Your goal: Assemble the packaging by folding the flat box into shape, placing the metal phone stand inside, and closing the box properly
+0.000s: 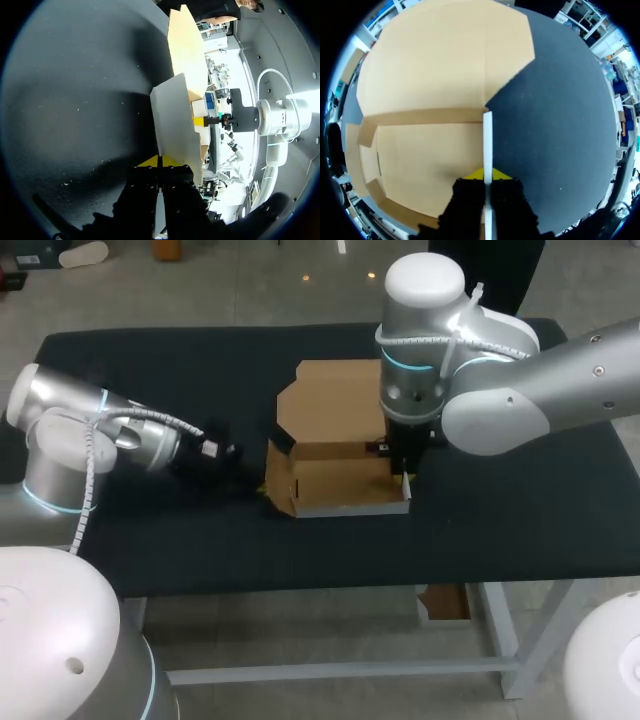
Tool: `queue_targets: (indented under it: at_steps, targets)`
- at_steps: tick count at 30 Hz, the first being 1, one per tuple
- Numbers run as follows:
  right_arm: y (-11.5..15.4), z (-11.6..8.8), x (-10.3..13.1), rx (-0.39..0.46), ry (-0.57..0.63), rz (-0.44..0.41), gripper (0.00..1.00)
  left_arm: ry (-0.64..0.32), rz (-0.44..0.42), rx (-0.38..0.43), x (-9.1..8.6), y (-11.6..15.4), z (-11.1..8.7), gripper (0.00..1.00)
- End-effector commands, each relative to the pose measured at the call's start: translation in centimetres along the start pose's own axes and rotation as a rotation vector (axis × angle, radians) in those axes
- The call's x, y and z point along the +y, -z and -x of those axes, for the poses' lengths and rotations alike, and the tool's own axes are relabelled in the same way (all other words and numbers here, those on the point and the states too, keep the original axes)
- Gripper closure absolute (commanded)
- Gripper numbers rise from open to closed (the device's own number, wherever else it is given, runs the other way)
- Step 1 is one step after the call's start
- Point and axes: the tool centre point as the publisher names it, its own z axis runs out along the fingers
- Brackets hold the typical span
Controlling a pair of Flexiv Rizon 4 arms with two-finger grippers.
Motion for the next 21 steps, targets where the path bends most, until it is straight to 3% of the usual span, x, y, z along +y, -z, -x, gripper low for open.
queue_targets:
  at_steps: [1, 8, 14, 21]
  targets:
    - [0.08, -0.11, 0.07, -0.004, 0.001, -0.004, 1.00, 0.010, 0.000, 0.009, -0.18, -0.02, -0.29, 1.00]
    - [0.08, -0.11, 0.07, -0.004, 0.001, -0.004, 1.00, 0.017, -0.014, 0.047, -0.18, 0.18, -0.91, 1.00]
    - [0.08, -0.11, 0.07, -0.004, 0.001, -0.004, 1.00, 0.026, -0.024, 0.078, -0.05, 0.55, -1.16, 0.82]
    - [0.08, -0.11, 0.07, -0.004, 0.001, -0.004, 1.00, 0.034, -0.031, 0.097, -0.11, 0.65, -1.20, 0.81]
